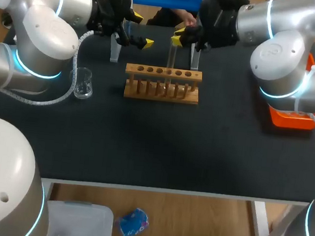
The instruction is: Invert the test tube, pick up the pipette, mount the tip to pipette, aspirate from beaker and dispense into the tube, eject the tip, return the pipette, and cap with the stopper.
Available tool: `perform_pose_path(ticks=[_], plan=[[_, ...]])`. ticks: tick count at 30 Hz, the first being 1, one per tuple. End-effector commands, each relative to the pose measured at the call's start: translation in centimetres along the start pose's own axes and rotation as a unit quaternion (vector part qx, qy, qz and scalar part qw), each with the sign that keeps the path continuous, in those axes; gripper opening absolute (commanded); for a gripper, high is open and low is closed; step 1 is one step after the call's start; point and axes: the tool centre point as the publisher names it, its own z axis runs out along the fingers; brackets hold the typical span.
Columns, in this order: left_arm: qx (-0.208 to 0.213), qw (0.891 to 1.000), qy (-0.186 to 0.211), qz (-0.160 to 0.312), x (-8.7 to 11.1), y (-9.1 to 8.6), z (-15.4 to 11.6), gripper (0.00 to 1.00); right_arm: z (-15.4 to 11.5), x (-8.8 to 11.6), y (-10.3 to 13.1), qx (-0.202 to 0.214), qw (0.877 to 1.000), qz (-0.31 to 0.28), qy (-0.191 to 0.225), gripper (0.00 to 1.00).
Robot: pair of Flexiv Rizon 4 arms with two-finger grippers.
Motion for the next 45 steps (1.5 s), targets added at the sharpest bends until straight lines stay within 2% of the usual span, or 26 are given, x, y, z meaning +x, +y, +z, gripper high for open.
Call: perform_pose_path(ticks=[1,11,25,31,33,37,45], plan=[[-0.002,1.0,0.001,-0.001,0.0,-0.1,0.0,1.0,0.2,-0.2,-0.3,0.002,1.0,0.001,0.001,0.0],[-0.002,1.0,0.001,-0.001,0.0,-0.1,0.0,1.0,0.0,-0.5,0.3,-0.008,1.0,0.001,-0.002,0.0],[-0.002,1.0,0.001,-0.001,0.0,-0.1,0.0,1.0,0.3,-0.2,-0.3,0.002,1.0,0.004,0.002,0.0],[-0.002,1.0,0.001,-0.001,0.0,-0.1,0.0,1.0,-0.1,-0.3,0.7,-0.007,1.0,0.001,-0.001,0.0],[-0.002,1.0,0.001,-0.001,0.0,-0.1,0.0,1.0,-0.3,-0.3,1.2,-0.021,0.999,0.035,0.013,0.0],[-0.002,1.0,0.001,-0.001,0.0,-0.1,0.0,1.0,-1.2,-0.5,2.3,-0.033,0.997,0.064,0.007,0.0],[-0.002,1.0,0.001,-0.001,0.0,-0.1,0.0,1.0,-1.9,-0.3,3.8,-0.032,0.998,0.055,0.001,0.0]])
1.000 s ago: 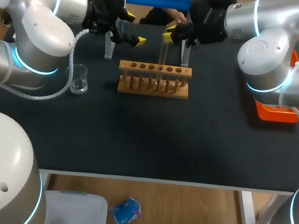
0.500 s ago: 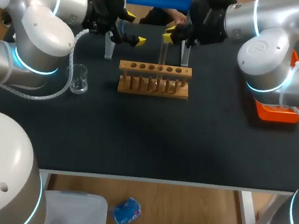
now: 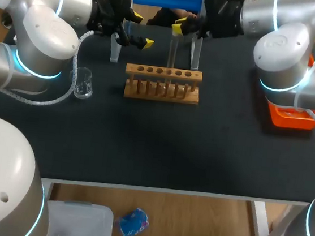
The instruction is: Invert the test tube, pick up the pipette, mount the tip to pipette, aspirate from beaker and dispense into the tube, eject the tip, return the pipette, and cap with the stopper.
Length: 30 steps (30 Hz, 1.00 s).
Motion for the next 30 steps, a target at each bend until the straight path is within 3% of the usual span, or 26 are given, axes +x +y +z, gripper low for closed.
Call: perform_pose_path(ticks=[1,30], plan=[[-0.002,1.0,0.001,-0.001,0.0,-0.1,0.0,1.0,-0.5,0.3,0.4,0.006,1.0,-0.005,-0.001,0.0],[-0.002,1.0,0.001,-0.001,0.0,-0.1,0.0,1.0,1.3,-0.5,-2.9,0.036,0.999,-0.005,-0.006,0.0]])
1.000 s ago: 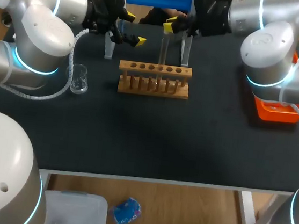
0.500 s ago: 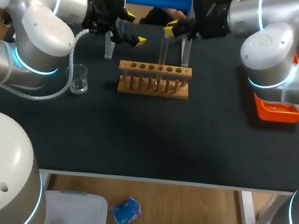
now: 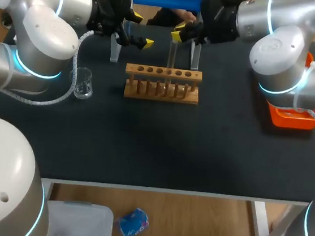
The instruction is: Invert the test tube, pick up the pipette, mount the tip to pipette, aspirate from beaker and dispense into the tube, eject the tip, return the pipette, and cap with the stopper.
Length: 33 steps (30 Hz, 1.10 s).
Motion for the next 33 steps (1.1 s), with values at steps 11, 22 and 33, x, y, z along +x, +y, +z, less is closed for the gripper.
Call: perform_pose_path(ticks=[11,22,33], plan=[[-0.002,1.0,0.001,-0.001,0.0,-0.1,0.0,1.0,0.4,0.0,-0.9,0.011,1.0,0.003,0.0,0.0],[-0.002,1.0,0.001,-0.001,0.0,-0.1,0.0,1.0,0.1,0.0,-0.1,-0.001,1.0,-0.001,-0.003,0.0],[-0.002,1.0,0.001,-0.001,0.0,-0.1,0.0,1.0,0.2,0.1,-0.3,-0.001,1.0,0.002,-0.001,0.0]])
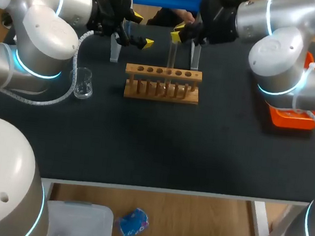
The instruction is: Invert the test tube, pick up the pipette, mount the tip to pipette, aspirate from beaker and dispense into the tube, eject the tip, return the pipette, and cap with the stopper.
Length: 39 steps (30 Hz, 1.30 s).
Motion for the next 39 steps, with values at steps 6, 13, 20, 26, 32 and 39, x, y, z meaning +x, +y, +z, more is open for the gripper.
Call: perform_pose_path(ticks=[6,13,20,26,32,39], plan=[[-0.002,1.0,0.001,-0.001,0.0,-0.1,0.0,1.0,0.3,0.2,-0.9,0.008,1.0,0.005,0.003,0.0],[-0.002,1.0,0.001,-0.001,0.0,-0.1,0.0,1.0,0.2,0.2,-1.0,0.01,1.0,0.006,0.002,0.0],[-0.002,1.0,0.001,-0.001,0.0,-0.1,0.0,1.0,-0.2,-0.1,-0.2,0.001,1.0,0.001,-0.003,0.0],[-0.002,1.0,0.001,-0.001,0.0,-0.1,0.0,1.0,-0.2,-0.2,0.1,-0.001,1.0,-0.001,-0.004,0.0],[-0.002,1.0,0.001,-0.001,0.0,-0.1,0.0,1.0,0.3,-0.4,-0.2,0.001,1.0,-0.002,-0.003,0.0],[-0.002,1.0,0.001,-0.001,0.0,-0.1,0.0,1.0,0.6,-0.6,-1.0,0.007,1.0,0.005,-0.003,0.0]])
